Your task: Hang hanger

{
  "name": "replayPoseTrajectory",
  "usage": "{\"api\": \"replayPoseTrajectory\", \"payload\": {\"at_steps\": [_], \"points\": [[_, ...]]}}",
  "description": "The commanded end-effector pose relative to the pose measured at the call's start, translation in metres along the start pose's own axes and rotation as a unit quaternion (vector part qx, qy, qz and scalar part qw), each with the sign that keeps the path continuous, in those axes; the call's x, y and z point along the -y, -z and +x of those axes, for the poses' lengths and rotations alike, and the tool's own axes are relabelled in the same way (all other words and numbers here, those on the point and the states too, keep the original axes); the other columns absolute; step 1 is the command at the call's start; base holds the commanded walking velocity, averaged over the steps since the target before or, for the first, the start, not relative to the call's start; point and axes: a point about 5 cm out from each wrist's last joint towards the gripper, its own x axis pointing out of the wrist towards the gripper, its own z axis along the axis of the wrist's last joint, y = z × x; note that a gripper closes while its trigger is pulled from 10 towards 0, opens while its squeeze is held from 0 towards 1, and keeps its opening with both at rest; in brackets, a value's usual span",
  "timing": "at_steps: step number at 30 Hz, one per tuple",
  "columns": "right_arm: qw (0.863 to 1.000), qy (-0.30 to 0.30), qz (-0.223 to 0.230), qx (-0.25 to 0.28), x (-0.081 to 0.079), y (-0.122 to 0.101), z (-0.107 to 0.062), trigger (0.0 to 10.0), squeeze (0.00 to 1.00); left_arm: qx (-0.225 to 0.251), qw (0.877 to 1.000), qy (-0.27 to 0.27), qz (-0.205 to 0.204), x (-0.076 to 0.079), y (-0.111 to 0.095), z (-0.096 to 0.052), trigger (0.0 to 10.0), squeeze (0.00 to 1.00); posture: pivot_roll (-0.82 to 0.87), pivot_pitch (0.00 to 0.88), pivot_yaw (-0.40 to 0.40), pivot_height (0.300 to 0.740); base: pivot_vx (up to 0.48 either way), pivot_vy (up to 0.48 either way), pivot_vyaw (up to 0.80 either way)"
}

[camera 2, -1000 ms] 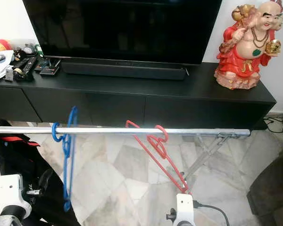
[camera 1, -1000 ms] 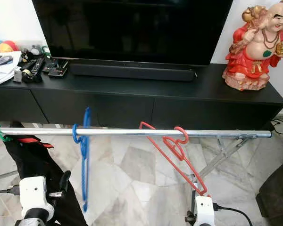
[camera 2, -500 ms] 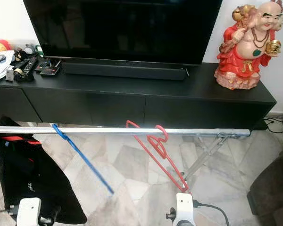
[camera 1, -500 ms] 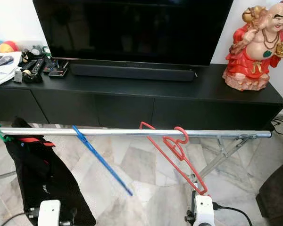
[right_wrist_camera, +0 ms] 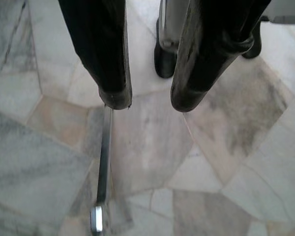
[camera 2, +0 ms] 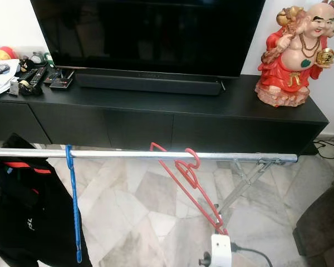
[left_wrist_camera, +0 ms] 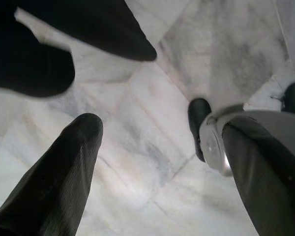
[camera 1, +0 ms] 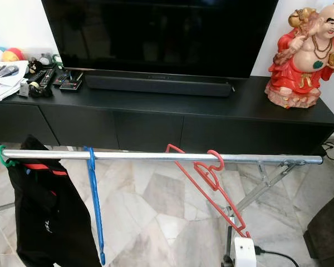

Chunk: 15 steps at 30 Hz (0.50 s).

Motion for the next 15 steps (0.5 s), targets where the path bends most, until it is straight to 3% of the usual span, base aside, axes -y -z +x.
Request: {"api": "replayPoseTrajectory", "payload": {"at_steps": [1,9,11,15], "points": [[1.000,0.000,0.005,-0.005,-0.002,0.008,-0.002,10.0,0.00,-0.004,1.000,-0.002,0.001,0.001,0.002,0.000,10.0,0.00,-0.03,0.092,-0.014,0.740,0.000,0.000,0.00],[1.000,0.003,0.007,-0.022,0.006,0.024,-0.006,10.0,0.00,-0.006,1.000,0.003,0.001,0.007,0.004,0.001,10.0,0.00,-0.04,0.086,-0.009,0.740,0.000,0.000,0.00],[0.999,0.011,0.010,-0.031,0.024,0.036,-0.011,10.0,0.00,-0.010,1.000,0.004,0.000,0.008,0.006,0.000,10.0,0.00,-0.04,0.086,-0.009,0.740,0.000,0.274,0.00],[0.999,0.020,0.013,-0.038,0.042,0.045,-0.016,10.0,0.00,-0.019,1.000,0.003,-0.002,0.008,0.012,-0.001,10.0,0.00,-0.04,0.088,-0.011,0.740,0.000,0.277,0.00]]}}
